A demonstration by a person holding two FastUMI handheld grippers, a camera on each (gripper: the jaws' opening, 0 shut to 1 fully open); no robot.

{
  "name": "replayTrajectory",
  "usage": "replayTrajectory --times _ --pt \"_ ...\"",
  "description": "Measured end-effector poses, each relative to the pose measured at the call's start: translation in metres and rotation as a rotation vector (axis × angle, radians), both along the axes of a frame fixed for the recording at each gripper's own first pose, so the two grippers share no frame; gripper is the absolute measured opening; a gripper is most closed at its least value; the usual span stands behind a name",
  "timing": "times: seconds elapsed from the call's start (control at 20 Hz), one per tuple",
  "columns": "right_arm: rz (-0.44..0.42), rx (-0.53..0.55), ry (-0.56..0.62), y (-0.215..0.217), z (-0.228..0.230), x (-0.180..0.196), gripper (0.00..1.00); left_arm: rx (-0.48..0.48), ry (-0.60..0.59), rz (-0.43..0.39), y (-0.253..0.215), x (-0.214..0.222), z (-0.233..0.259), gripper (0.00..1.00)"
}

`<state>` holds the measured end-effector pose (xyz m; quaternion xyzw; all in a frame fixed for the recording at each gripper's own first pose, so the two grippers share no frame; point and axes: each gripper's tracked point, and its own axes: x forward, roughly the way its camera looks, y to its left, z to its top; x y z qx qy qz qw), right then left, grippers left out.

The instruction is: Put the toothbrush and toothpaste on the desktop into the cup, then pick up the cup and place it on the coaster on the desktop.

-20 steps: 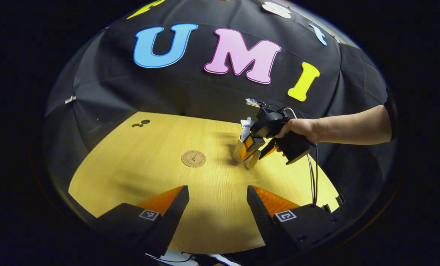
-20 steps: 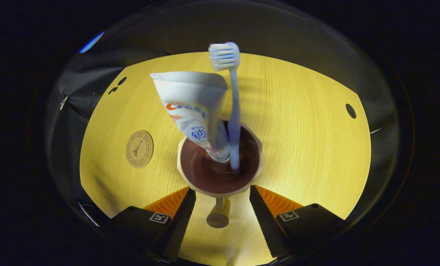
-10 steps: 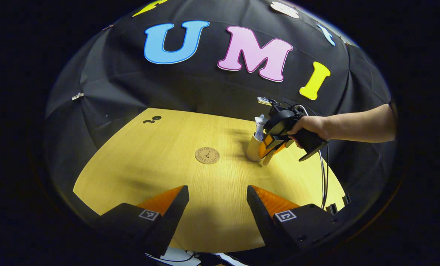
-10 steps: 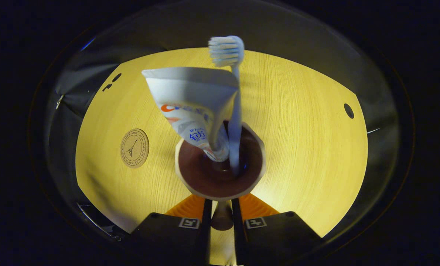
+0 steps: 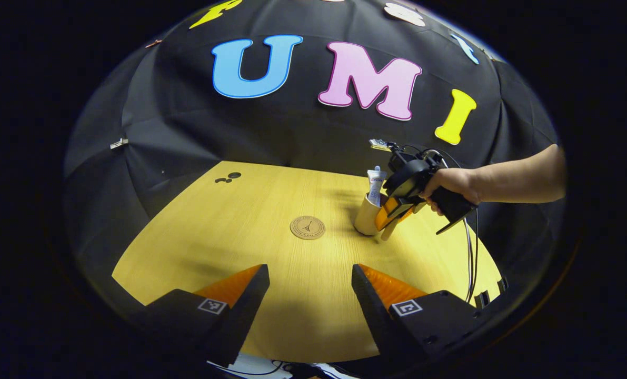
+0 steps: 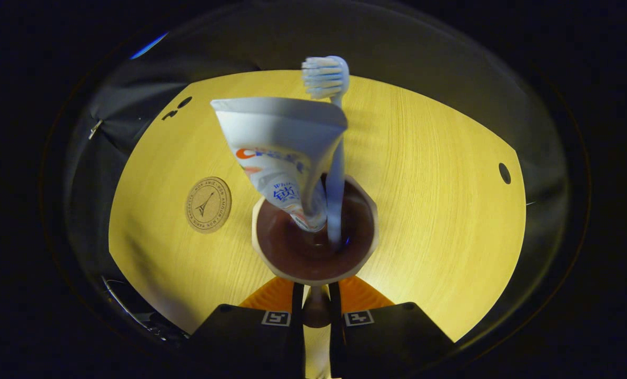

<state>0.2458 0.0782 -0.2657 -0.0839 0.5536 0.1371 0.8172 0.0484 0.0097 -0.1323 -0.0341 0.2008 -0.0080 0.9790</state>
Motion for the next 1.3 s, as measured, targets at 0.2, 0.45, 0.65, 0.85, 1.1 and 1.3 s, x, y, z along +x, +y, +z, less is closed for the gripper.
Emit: replayTrajectory --times 0.2,0.45,0.65,0.85,1.1,1.3 --pt "0.046 0.027 -0.002 0.025 0.010 -0.003 0.22 -0.023 0.005 0.006 0.002 0.000 -0.002 0.98" --pt "0.114 0.033 -0.013 0.060 0.022 -0.003 0.22 -0.048 0.010 0.027 0.010 -0.006 -0.007 0.98" --pt "0.175 0.053 -0.004 0.097 0.024 -0.006 0.22 -0.057 0.010 0.052 0.022 -0.008 -0.008 0.98" --pt "0.214 0.053 0.008 0.127 0.019 -0.008 0.22 -0.064 0.016 0.078 0.034 -0.010 -0.011 0.98" --pt "0.259 0.017 0.026 0.151 0.001 -0.013 0.22 -0.071 0.016 0.098 0.046 -0.014 -0.012 0.98" --pt "0.275 -0.002 0.026 0.158 -0.005 -0.014 0.17 -0.067 0.027 0.107 0.050 -0.020 -0.016 0.98"
